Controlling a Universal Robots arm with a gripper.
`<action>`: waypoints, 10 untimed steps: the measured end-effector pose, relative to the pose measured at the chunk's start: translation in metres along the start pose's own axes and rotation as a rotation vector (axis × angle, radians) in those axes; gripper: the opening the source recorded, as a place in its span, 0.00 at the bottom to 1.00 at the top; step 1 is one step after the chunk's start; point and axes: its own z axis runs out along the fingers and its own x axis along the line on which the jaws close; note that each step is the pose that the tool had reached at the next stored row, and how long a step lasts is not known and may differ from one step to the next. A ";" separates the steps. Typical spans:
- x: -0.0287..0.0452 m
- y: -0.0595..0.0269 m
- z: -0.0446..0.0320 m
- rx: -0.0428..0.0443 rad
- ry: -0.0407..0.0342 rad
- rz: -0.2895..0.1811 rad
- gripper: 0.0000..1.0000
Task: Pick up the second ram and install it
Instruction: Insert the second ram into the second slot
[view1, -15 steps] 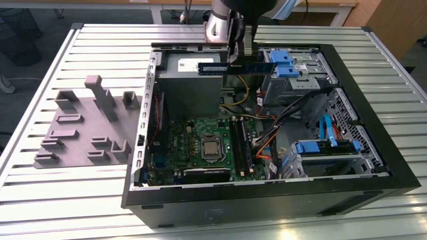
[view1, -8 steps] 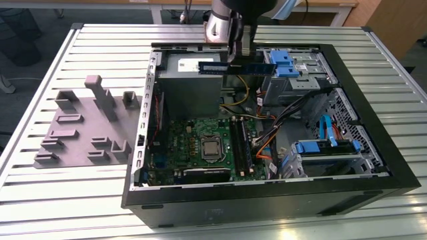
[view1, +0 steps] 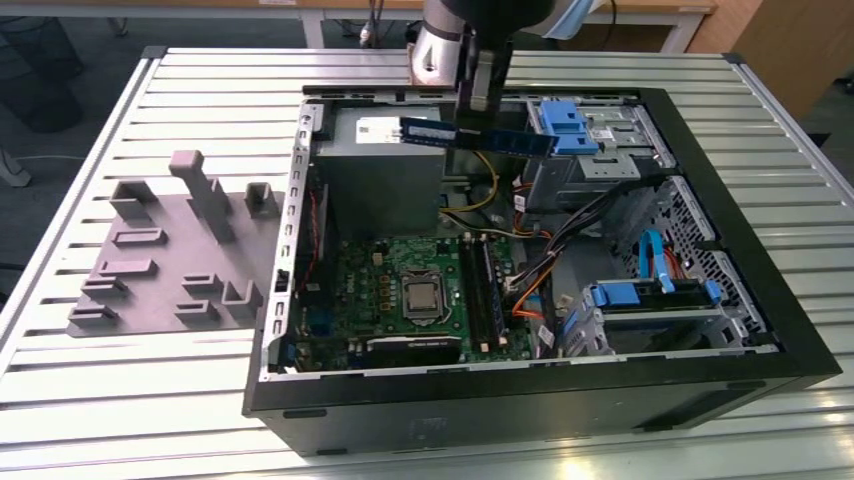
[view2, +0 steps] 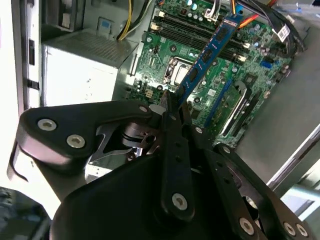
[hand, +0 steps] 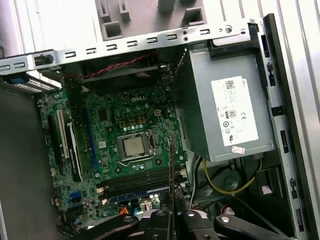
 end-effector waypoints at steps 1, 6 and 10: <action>0.0000 0.0000 0.0001 0.0011 -0.0005 0.019 0.14; 0.0001 0.0000 0.0006 0.0066 -0.0031 0.107 0.14; 0.0001 -0.0001 0.0013 0.0110 -0.0052 0.176 0.14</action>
